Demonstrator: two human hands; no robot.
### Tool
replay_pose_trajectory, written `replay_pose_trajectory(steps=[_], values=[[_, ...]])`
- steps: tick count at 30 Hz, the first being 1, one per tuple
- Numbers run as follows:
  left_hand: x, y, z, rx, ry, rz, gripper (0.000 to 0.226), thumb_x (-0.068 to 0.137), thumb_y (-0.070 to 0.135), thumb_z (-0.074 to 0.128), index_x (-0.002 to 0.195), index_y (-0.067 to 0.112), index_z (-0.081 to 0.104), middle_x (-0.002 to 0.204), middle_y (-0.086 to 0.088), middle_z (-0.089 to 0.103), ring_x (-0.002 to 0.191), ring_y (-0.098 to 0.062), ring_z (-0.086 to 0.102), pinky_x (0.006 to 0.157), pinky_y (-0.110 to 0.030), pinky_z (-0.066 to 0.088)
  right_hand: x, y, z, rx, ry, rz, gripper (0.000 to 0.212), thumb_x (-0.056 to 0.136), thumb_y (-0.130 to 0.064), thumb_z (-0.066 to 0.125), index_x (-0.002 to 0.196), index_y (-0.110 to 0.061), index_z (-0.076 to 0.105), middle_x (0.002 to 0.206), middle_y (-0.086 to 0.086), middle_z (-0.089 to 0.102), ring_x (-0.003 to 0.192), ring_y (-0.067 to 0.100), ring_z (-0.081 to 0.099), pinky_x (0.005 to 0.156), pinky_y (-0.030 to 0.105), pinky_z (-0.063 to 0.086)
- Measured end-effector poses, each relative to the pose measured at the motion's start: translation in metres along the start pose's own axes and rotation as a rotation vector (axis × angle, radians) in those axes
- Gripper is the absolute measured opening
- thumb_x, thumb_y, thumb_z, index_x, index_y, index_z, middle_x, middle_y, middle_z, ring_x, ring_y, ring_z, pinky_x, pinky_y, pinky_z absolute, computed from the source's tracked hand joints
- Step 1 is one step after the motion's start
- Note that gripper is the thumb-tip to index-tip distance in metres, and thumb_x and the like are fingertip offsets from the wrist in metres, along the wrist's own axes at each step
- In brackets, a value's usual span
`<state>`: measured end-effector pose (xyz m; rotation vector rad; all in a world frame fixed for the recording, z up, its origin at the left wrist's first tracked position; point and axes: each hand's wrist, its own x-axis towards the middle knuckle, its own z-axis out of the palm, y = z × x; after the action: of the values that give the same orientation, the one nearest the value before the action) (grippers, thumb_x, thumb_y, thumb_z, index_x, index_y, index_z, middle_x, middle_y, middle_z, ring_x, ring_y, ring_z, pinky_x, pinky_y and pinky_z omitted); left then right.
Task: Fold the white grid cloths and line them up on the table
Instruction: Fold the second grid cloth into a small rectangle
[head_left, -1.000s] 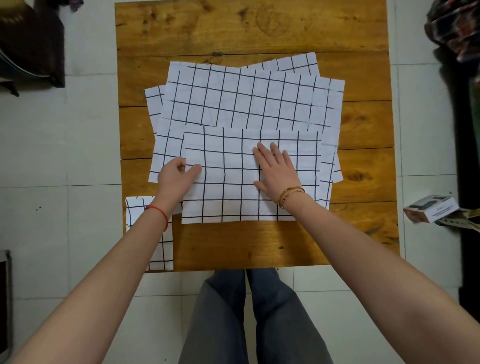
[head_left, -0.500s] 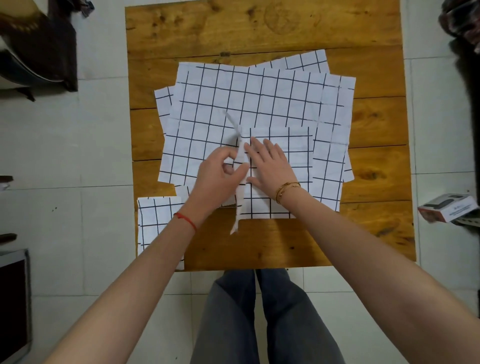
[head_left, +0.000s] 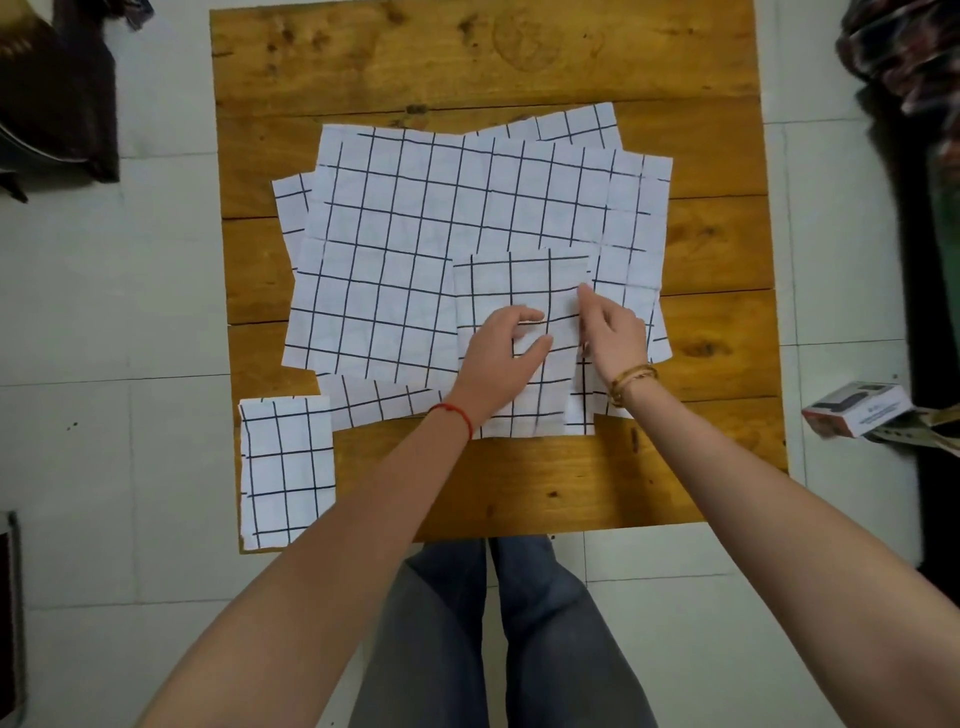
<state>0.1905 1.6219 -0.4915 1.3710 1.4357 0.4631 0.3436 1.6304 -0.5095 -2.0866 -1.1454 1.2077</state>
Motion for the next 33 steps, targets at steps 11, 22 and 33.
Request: replay_pose_trajectory(steps=[11, 22, 33], values=[[-0.007, -0.042, -0.035, 0.517, 0.053, 0.062, 0.052, 0.093, 0.011, 0.051, 0.145, 0.011, 0.040, 0.151, -0.006, 0.036, 0.142, -0.020, 0.026, 0.118, -0.037, 0.024, 0.015, 0.011, 0.000, -0.338, -0.001, 0.113, 0.013, 0.086, -0.019, 0.053, 0.076, -0.012, 0.053, 0.067, 0.002, 0.052, 0.067, 0.020, 0.050, 0.061, 0.024, 0.041], [0.010, -0.055, -0.047, 1.008, -0.162, 0.056, 0.083, 0.092, 0.036, 0.060, 0.155, 0.017, 0.009, 0.163, -0.004, -0.001, 0.149, -0.030, 0.000, 0.120, -0.049, 0.015, 0.015, 0.002, 0.000, -0.641, 0.100, 0.067, 0.034, 0.085, -0.028, 0.056, 0.108, -0.005, 0.048, 0.099, 0.012, 0.059, 0.086, 0.030, 0.059, 0.071, 0.040, 0.051], [0.038, -0.049, -0.058, 0.995, -0.158, 0.084, 0.089, 0.089, 0.037, 0.059, 0.155, 0.016, 0.003, 0.163, 0.000, -0.005, 0.149, -0.025, -0.007, 0.120, -0.051, 0.005, 0.039, -0.041, 0.048, -0.986, -0.222, -0.642, 0.059, 0.096, -0.025, 0.039, 0.150, -0.011, 0.021, 0.157, 0.004, 0.021, 0.145, 0.029, 0.014, 0.118, 0.048, 0.013]])
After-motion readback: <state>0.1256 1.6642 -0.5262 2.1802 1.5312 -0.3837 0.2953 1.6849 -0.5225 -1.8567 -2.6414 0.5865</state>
